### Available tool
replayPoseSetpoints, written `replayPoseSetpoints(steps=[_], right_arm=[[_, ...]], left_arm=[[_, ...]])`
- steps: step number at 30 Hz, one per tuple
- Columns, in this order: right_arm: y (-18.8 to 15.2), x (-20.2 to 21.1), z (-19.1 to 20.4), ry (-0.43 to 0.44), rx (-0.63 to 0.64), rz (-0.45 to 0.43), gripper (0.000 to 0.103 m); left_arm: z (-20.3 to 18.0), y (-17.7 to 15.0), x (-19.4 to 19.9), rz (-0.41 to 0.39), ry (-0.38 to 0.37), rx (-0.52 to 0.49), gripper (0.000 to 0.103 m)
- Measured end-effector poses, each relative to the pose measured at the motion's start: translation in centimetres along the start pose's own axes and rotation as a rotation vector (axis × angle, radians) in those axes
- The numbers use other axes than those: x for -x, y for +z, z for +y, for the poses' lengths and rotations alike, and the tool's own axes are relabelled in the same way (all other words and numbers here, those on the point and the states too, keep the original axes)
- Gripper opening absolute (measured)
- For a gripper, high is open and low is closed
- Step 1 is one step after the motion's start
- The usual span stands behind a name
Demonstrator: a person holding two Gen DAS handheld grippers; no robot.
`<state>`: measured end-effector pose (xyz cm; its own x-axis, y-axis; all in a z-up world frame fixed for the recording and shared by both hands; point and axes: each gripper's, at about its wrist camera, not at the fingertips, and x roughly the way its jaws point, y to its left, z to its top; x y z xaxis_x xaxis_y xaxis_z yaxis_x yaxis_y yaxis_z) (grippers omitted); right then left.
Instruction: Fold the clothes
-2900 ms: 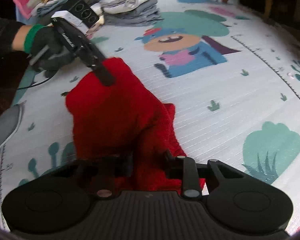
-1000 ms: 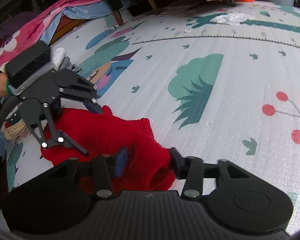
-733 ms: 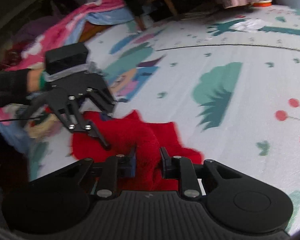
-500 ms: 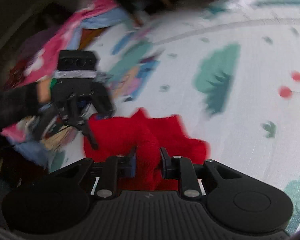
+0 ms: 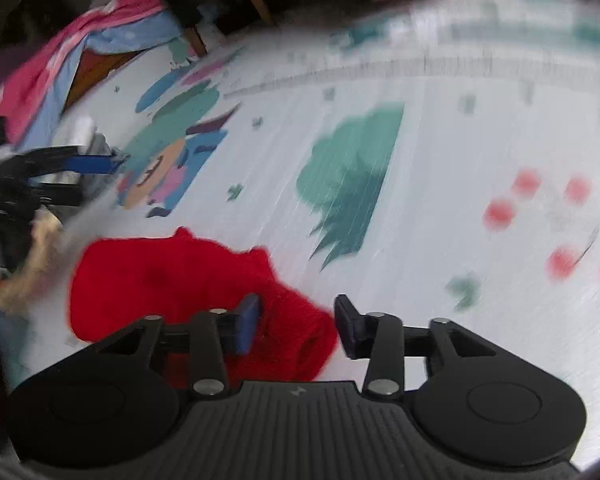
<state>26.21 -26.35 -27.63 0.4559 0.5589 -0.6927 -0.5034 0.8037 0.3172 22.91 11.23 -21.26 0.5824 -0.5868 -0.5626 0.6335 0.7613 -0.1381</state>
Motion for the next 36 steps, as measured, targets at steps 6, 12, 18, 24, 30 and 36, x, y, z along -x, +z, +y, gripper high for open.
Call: replayPoseSetpoints(steps=[6, 12, 18, 24, 30, 36], right_arm=[[-1.6, 1.8, 7.3, -0.010, 0.340, -0.109, 0.051], [-3.0, -4.3, 6.5, 0.030, 0.529, 0.017, 0.060], [-1.4, -3.9, 5.9, 0.062, 0.525, 0.038, 0.061], [-3.5, 1.2, 7.8, 0.031, 0.443, -0.072, 0.062], [-5.3, 0.8, 7.3, -0.036, 0.458, -0.011, 0.061], [-4.4, -1.8, 4.3, -0.012, 0.563, 0.053, 0.063]], left_arm=[[-2.9, -5.5, 0.2, -0.012, 0.057, -0.004, 0.059], [2.7, -6.4, -6.0, 0.062, 0.026, -0.032, 0.067], [3.6, -4.3, -4.8, 0.053, 0.027, -0.037, 0.068], [-1.1, -5.5, 3.6, -0.096, 0.107, 0.018, 0.067], [-1.7, -8.5, 0.6, -0.001, 0.096, 0.102, 0.061], [2.7, -7.8, -2.4, 0.034, 0.065, 0.115, 0.052]])
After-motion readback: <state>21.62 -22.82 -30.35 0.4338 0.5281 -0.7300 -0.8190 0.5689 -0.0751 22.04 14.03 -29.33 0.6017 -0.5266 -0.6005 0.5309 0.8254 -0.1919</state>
